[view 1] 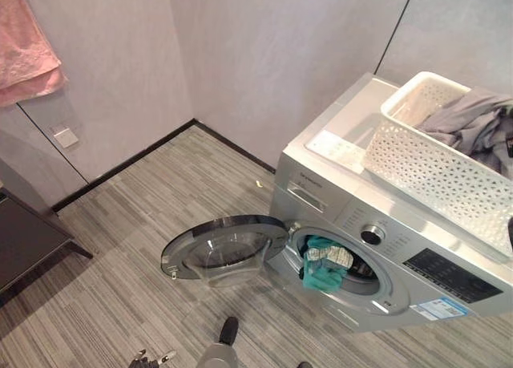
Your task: Grab the laundry basket,head to the washer,open it,put in the laundry and shut it.
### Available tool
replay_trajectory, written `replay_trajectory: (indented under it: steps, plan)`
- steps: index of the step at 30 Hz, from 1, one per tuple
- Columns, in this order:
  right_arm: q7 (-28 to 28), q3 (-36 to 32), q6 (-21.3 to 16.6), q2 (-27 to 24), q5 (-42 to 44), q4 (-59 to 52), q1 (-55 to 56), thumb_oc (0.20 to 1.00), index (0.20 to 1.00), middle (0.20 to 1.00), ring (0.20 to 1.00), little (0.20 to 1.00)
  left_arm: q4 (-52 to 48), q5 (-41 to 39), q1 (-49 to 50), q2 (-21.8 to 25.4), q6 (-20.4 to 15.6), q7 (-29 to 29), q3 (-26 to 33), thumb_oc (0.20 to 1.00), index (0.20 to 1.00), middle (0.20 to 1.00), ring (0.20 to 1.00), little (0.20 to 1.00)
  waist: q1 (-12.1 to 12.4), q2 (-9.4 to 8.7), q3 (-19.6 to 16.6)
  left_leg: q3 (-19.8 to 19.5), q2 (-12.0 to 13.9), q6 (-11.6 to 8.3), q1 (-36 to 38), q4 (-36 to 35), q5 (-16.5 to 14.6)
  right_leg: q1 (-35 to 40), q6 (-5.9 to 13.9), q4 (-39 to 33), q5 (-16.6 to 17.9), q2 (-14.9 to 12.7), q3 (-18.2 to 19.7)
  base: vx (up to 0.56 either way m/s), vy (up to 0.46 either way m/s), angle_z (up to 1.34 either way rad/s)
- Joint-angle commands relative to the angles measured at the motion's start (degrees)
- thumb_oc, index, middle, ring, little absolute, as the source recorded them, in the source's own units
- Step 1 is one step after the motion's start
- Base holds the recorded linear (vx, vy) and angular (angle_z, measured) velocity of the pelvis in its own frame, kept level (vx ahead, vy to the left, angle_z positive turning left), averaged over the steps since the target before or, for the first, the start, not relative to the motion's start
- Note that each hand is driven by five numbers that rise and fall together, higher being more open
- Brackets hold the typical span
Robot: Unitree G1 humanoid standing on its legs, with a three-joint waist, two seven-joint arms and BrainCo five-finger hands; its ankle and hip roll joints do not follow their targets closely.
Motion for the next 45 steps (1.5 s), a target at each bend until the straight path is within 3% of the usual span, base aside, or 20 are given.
replay_trajectory:
  steps: [1, 12, 18, 23, 25, 26, 28, 29, 30, 31, 32, 34, 35, 36, 37, 38, 41, 42, 43, 45]
  plan:
    - [-6.5, 6.8, -3.3, -5.9, 5.0, -3.6, -16.1, 0.200, 0.200, 0.200, 0.200, 0.200, 2.9, 2.3, -2.0, 1.4, -0.5, 2.7, -1.1, 1.000, 1.000, 1.000, 1.000, 1.000, 0.3, -2.97, 0.1, 0.6, 0.8, -0.78, 1.1, 0.2, -6.5, 5.6, 2.78, 0.5, -7.2, -2.4, 0.9, 0.00, 0.000, 0.00]
    - [-15.5, 14.8, -5.4, -11.9, 8.1, -7.3, -30.9, 0.200, 0.200, 0.200, 0.200, 0.200, 4.6, 3.4, -2.0, 1.9, 0.0, 4.9, -0.6, 1.000, 1.000, 1.000, 1.000, 1.000, -0.5, -4.17, -2.8, 0.2, 0.9, -1.04, 2.4, 0.2, -7.1, 6.9, 2.95, 0.5, -7.5, -2.3, 0.2, 0.00, 0.001, 0.02]
    - [-22.9, 19.7, -5.2, -17.5, 0.4, -16.2, -34.7, 0.200, 0.200, 0.200, 0.200, 0.200, 5.2, 4.0, -1.9, 1.5, 0.0, 6.8, 0.7, 1.000, 1.000, 1.000, 1.000, 1.000, -1.9, -4.59, -4.3, 0.2, 1.1, -1.04, 3.1, 0.2, -7.4, 7.4, 2.78, 0.5, -7.3, -2.1, 0.4, -0.01, 0.005, 0.08]
    - [-28.8, 8.4, -7.0, -23.3, -1.3, -35.5, -23.8, 0.200, 0.200, 0.200, 0.200, 0.200, 6.7, 4.5, -1.3, -0.6, 0.8, 7.4, 2.6, 1.000, 1.000, 1.000, 1.000, 1.000, -4.2, -3.23, -5.0, 0.9, 1.4, -0.92, 4.0, 0.2, -7.8, 7.6, 2.45, 0.6, -7.2, -2.0, 1.2, -0.02, 0.012, -0.09]
    - [-31.1, -1.0, -8.1, -24.3, -3.1, -45.7, -14.6, 0.200, 0.200, 0.200, 0.200, 0.200, 6.8, 4.7, -0.8, -2.1, 1.3, 7.2, 3.7, 1.000, 1.000, 1.000, 1.000, 1.000, -5.1, -1.96, -5.1, 1.3, 1.5, -0.80, 4.3, 0.2, -8.0, 7.5, 2.37, 0.6, -7.4, -2.1, 1.6, -0.04, 0.019, -0.29]
    - [-32.4, -9.8, -8.7, -24.0, -4.2, -52.5, -5.7, 0.200, 0.200, 0.200, 0.200, 0.200, 6.8, 5.3, -0.6, -3.4, 1.7, 7.0, 4.3, 1.000, 1.000, 1.000, 1.000, 1.000, -5.9, -0.80, -5.1, 1.6, 1.5, -0.52, 4.1, 0.2, -7.3, 6.9, 2.28, 0.8, -6.8, -2.2, 1.9, -0.02, 0.018, -0.19]
    - [-34.4, -29.1, -9.6, -21.7, -7.0, -63.4, 14.0, 0.200, 0.200, 0.200, 0.200, 0.200, 6.8, 5.8, 0.2, -3.0, 2.2, 6.6, 5.1, 1.000, 1.000, 1.000, 1.000, 1.000, -6.8, -1.43, -5.5, 2.0, 1.6, -0.49, 4.6, 0.2, -7.7, 7.0, 2.13, 1.1, -7.1, -2.1, 2.3, -0.03, 0.022, -0.18]
    - [-34.8, -33.6, -10.2, -19.8, -8.4, -67.7, 19.6, 0.200, 0.200, 0.200, 0.200, 0.200, 6.8, 6.6, 0.2, -4.3, 2.5, 6.3, 5.5, 1.000, 1.000, 1.000, 1.000, 1.000, -7.6, -0.45, -5.5, 2.2, 1.5, -0.25, 4.6, 0.2, -7.5, 6.7, 2.07, 1.3, -6.9, -2.2, 2.5, -0.05, 0.022, -0.18]
    - [-35.0, -41.6, -10.0, -16.8, -10.6, -73.5, 28.9, 0.200, 0.200, 0.200, 0.200, 0.200, 6.8, 7.1, 0.5, -4.2, 2.8, 6.2, 5.7, 1.000, 1.000, 1.000, 1.000, 1.000, -7.9, -0.61, -5.6, 2.4, 1.6, -0.24, 4.8, 0.2, -7.8, 6.6, 2.05, 1.4, -7.2, -2.2, 2.7, -0.02, 0.007, -0.14]
    - [-34.9, -43.1, -9.9, -16.6, -10.7, -74.1, 30.5, 0.200, 0.200, 0.200, 0.200, 0.200, 6.8, 7.1, 0.5, -3.8, 2.8, 6.2, 5.5, 1.000, 1.000, 1.000, 1.000, 1.000, -7.6, -1.01, -5.6, 2.4, 1.6, -0.25, 4.8, 0.2, -7.8, 6.6, 2.05, 1.4, -7.2, -2.2, 2.7, -0.03, 0.008, -0.12]
    - [-33.9, -49.6, -10.2, -9.6, -13.9, -82.5, 41.0, 0.200, 0.200, 0.200, 0.200, 0.200, 6.7, 7.8, 0.5, -5.1, 3.0, 6.2, 6.6, 1.000, 1.000, 1.000, 1.000, 1.000, -8.5, 0.00, -5.4, 2.8, 1.6, -0.03, 4.9, 0.2, -7.6, 6.2, 1.99, 1.7, -7.1, -2.4, 3.2, -0.04, 0.012, -0.13]
    - [-31.9, -54.5, -10.4, -0.3, -15.1, -90.8, 51.6, 0.200, 0.200, 0.200, 0.200, 0.200, 6.2, 8.2, 0.6, -5.2, 3.3, 6.4, 6.5, 1.000, 1.000, 1.000, 1.000, 1.000, -8.1, -0.34, -5.5, 3.3, 1.5, 0.05, 5.4, 0.2, -8.0, 6.3, 1.95, 1.8, -7.4, -2.5, 3.7, -0.03, 0.001, -0.20]
    - [-31.1, -54.9, -11.1, 3.5, -15.2, -93.5, 54.9, 0.200, 0.200, 0.200, 0.200, 0.200, 6.1, 8.5, 0.4, -5.7, 3.4, 6.3, 7.0, 1.000, 1.000, 1.000, 1.000, 1.000, -8.5, 0.11, -5.3, 3.4, 1.5, 0.16, 5.3, 0.2, -7.7, 6.0, 1.91, 2.0, -7.2, -2.5, 3.9, -0.03, -0.014, -0.34]
    - [-28.6, -54.2, -12.0, 11.4, -14.8, -98.9, 61.3, 0.200, 0.200, 0.200, 0.200, 0.200, 5.8, 8.8, 0.4, -5.8, 3.4, 6.4, 7.7, 1.000, 1.000, 1.000, 1.000, 1.000, -8.8, 0.34, -5.1, 3.8, 1.5, 0.23, 5.5, 0.2, -7.6, 5.9, 1.79, 2.2, -7.3, -2.5, 4.2, -0.04, -0.013, -0.28]
    - [-26.7, -53.6, -12.5, 14.8, -13.9, -100.9, 64.5, 0.200, 0.200, 0.200, 0.200, 0.200, 5.7, 9.2, 0.3, -5.9, 3.3, 6.4, 8.1, 1.000, 1.000, 1.000, 1.000, 1.000, -9.1, 0.49, -4.9, 3.9, 1.5, 0.27, 5.6, 0.2, -7.6, 5.8, 1.75, 2.2, -7.2, -2.5, 4.4, -0.01, -0.019, -0.21]
    - [-26.6, -53.7, -12.4, 15.0, -13.9, -101.2, 64.8, 0.200, 0.200, 0.200, 0.200, 0.200, 5.7, 9.2, 0.4, -5.8, 3.3, 6.4, 8.1, 1.000, 1.000, 1.000, 1.000, 1.000, -9.0, 0.35, -5.0, 3.9, 1.5, 0.22, 5.8, 0.2, -7.8, 6.0, 1.76, 2.2, -7.4, -2.5, 4.4, 0.00, 0.000, 0.00]
    - [-21.4, -48.8, -15.1, 22.4, -7.5, -105.3, 71.8, 0.200, 0.200, 0.200, 0.200, 0.200, 5.7, 9.4, 0.3, -5.9, 3.4, 6.4, 8.7, 1.000, 1.000, 1.000, 1.000, 1.000, -9.8, 0.50, -4.6, 4.3, 1.5, 0.24, 6.1, 0.2, -7.6, 5.9, 1.67, 2.4, -7.4, -2.6, 4.7, -0.01, -0.006, 0.01]
    - [-19.0, -46.4, -16.2, 24.5, -4.4, -107.3, 74.2, 0.200, 0.200, 0.200, 0.200, 0.200, 5.8, 9.4, 0.1, -5.8, 3.4, 6.5, 8.9, 1.000, 1.000, 1.000, 1.000, 1.000, -10.1, 0.56, -4.5, 4.4, 1.5, 0.18, 6.1, 0.2, -7.5, 5.8, 1.63, 2.4, -7.4, -2.6, 4.8, -0.02, -0.028, 0.06]
    - [-13.3, -40.4, -17.7, 26.6, 1.6, -110.7, 78.7, 0.200, 0.200, 0.200, 0.200, 0.200, 5.9, 9.5, 0.0, -5.3, 3.4, 6.5, 9.5, 1.000, 1.000, 1.000, 1.000, 1.000, -10.4, 0.40, -4.2, 4.5, 1.7, 0.02, 6.1, 0.2, -7.2, 5.7, 1.56, 2.6, -7.3, -2.6, 4.9, -0.02, -0.030, 0.04]
    - [-10.2, -37.2, -18.0, 26.7, 4.7, -112.4, 80.9, 0.200, 0.200, 0.200, 0.200, 0.200, 5.7, 9.5, 0.1, -4.9, 3.4, 6.3, 9.8, 1.000, 1.000, 1.000, 1.000, 1.000, -10.5, 0.31, -4.0, 4.6, 1.8, -0.19, 6.3, 0.2, -7.5, 5.9, 1.57, 2.6, -7.6, -2.6, 4.8, 0.00, -0.015, 0.00]
